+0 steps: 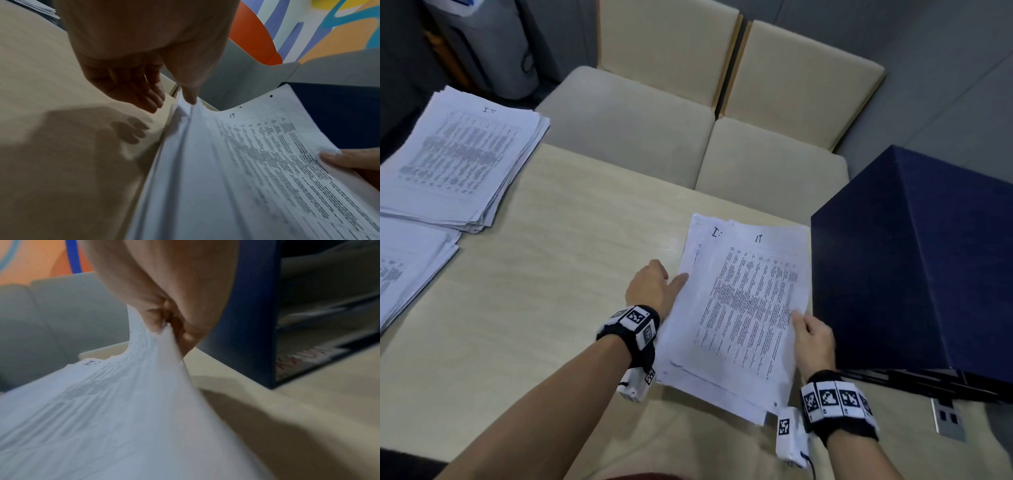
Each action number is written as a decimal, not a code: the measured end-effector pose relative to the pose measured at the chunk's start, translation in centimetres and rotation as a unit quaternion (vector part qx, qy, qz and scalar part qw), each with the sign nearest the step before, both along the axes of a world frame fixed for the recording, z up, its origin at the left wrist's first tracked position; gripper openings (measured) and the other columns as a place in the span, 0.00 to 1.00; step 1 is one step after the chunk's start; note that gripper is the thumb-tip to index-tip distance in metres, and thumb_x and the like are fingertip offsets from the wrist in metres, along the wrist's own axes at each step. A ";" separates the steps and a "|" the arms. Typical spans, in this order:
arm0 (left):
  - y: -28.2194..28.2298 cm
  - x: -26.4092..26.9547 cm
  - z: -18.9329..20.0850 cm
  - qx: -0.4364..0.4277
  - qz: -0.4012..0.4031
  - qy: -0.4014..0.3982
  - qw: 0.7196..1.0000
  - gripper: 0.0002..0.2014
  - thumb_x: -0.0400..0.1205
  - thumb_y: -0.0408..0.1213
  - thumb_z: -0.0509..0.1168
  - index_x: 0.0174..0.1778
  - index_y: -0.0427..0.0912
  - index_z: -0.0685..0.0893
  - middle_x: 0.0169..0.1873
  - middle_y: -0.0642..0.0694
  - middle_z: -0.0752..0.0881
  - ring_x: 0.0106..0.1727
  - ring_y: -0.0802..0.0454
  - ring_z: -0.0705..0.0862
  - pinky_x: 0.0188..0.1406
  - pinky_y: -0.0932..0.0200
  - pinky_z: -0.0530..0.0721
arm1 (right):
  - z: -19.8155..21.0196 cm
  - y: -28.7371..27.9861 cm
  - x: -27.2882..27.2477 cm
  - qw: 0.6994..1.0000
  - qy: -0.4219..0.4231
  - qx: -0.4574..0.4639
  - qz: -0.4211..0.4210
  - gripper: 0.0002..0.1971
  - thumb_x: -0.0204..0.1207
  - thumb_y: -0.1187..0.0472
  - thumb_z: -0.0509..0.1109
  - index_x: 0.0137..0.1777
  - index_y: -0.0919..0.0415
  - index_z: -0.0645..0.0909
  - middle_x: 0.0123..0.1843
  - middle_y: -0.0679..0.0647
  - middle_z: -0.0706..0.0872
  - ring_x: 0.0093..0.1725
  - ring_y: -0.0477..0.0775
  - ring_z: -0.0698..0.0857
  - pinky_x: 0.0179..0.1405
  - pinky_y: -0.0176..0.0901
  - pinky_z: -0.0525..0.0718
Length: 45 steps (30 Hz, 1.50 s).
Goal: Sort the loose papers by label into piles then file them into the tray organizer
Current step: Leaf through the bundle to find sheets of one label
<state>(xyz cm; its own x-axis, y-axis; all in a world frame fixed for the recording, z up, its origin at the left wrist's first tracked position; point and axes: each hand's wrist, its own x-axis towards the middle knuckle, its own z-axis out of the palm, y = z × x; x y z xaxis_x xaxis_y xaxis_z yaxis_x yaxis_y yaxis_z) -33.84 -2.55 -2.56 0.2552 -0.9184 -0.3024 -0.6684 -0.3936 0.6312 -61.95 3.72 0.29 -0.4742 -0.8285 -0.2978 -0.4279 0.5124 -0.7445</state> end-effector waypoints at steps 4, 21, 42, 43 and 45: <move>0.3 -0.6 -0.3 -0.022 -0.011 -0.005 1.000 0.23 0.82 0.64 0.60 0.45 0.44 0.77 0.39 0.49 0.83 0.42 0.45 0.83 0.37 0.53 0.76 | 0.4 1.8 0.4 0.985 -0.079 -0.071 -0.133 0.10 0.82 0.71 0.67 0.41 0.63 0.85 0.38 0.56 0.85 0.38 0.54 0.81 0.38 0.42 0.79; -0.9 -3.3 0.9 -0.008 -0.152 0.184 0.971 0.35 0.72 0.29 0.73 0.75 0.36 0.66 0.66 0.42 0.72 0.64 0.45 0.79 0.64 0.47 0.84 | 0.6 0.8 0.4 0.972 -0.187 -0.035 -0.138 0.17 0.71 0.83 0.68 0.45 0.58 0.82 0.45 0.58 0.90 0.47 0.61 0.88 0.52 0.52 0.86; 0.0 -2.7 -0.1 0.042 -0.003 -0.034 0.999 0.18 0.78 0.49 0.74 0.42 0.41 0.74 0.38 0.46 0.78 0.41 0.43 0.77 0.38 0.55 0.74 | 0.7 1.1 -2.7 0.968 -0.247 0.023 -0.037 0.09 0.73 0.77 0.72 0.51 0.69 0.86 0.41 0.55 0.94 0.49 0.60 0.91 0.43 0.45 0.82; 0.0 -2.5 0.0 0.044 -0.029 -0.051 0.997 0.19 0.79 0.50 0.73 0.37 0.42 0.72 0.32 0.47 0.77 0.38 0.43 0.78 0.35 0.56 0.73 | 0.6 1.4 -2.7 0.965 -0.254 0.032 -0.048 0.11 0.73 0.77 0.72 0.53 0.68 0.86 0.44 0.56 0.95 0.51 0.60 0.92 0.44 0.46 0.83; -0.1 -2.2 0.4 0.030 -0.067 -0.077 0.994 0.21 0.81 0.50 0.70 0.30 0.43 0.72 0.27 0.46 0.77 0.36 0.41 0.82 0.31 0.57 0.75 | 0.8 1.6 -2.8 0.959 -0.272 0.033 -0.070 0.13 0.73 0.78 0.72 0.56 0.70 0.86 0.49 0.59 0.94 0.53 0.60 0.92 0.45 0.46 0.85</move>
<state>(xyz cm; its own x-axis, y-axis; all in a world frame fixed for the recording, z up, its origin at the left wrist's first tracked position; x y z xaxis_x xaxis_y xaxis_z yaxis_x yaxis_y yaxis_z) -36.08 -2.61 -2.14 0.1798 -0.9288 -0.3241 -0.8042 -0.3285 0.4953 -64.71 5.35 1.04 -0.3394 -0.7386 -0.5824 0.0907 0.5906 -0.8019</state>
